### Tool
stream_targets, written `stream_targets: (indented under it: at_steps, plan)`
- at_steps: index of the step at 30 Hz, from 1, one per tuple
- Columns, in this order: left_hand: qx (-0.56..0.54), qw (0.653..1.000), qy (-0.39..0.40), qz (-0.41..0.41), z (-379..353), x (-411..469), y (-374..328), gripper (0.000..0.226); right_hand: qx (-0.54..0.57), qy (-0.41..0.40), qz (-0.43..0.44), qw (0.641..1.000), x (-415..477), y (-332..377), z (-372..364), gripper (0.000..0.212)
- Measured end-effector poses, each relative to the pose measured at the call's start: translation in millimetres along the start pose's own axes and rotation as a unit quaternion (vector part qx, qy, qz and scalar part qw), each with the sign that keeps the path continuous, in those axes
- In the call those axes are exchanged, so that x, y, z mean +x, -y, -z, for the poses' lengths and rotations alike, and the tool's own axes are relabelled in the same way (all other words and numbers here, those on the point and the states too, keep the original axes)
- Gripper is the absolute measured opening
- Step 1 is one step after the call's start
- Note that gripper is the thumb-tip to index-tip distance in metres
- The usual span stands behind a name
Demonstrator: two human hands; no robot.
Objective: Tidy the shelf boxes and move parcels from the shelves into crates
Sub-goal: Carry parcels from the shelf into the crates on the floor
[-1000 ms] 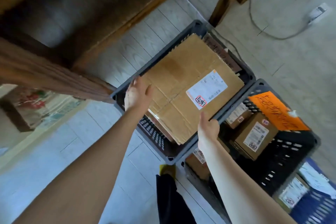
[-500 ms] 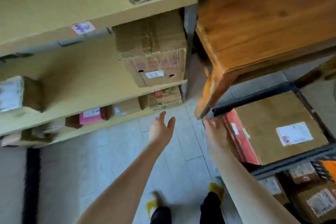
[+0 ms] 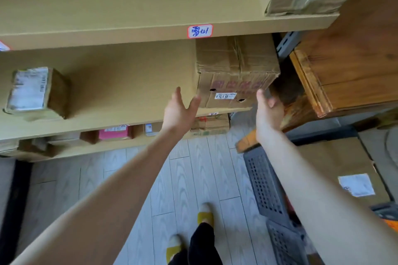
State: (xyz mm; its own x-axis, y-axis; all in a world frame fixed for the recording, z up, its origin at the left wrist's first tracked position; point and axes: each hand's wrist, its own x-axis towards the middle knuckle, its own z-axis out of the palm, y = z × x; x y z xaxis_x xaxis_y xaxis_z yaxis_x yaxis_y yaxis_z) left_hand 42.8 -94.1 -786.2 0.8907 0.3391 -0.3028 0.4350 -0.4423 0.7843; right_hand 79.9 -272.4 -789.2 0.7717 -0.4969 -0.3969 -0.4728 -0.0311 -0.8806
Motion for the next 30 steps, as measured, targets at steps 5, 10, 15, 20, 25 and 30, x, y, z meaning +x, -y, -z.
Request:
stream_targets:
  at_steps: [5,10,15,20,25,30]
  plan:
    - [-0.021,0.998,0.014,-0.062,-14,35,-32,0.050,-0.016,0.065,-0.034,0.997,48,50,-11,0.074]
    - [-0.036,0.982,-0.110,-0.149,5,10,-27,0.047,0.002,0.096,-0.082,0.992,41,33,-15,0.063]
    - [0.153,0.922,-0.249,-0.255,29,-17,-27,0.040,0.113,0.263,-0.226,0.931,4,-14,-42,0.030]
    - [0.245,0.916,-0.159,-0.276,11,-37,-6,0.029,0.023,0.226,-0.288,0.930,-24,-36,-62,0.026]
    - [0.113,0.940,-0.244,-0.209,41,-25,22,0.038,-0.022,0.205,-0.165,0.965,-27,-10,-56,0.031]
    - [-0.140,0.976,-0.157,0.049,82,-9,43,0.064,-0.015,0.274,-0.093,0.957,-41,1,-59,0.038]
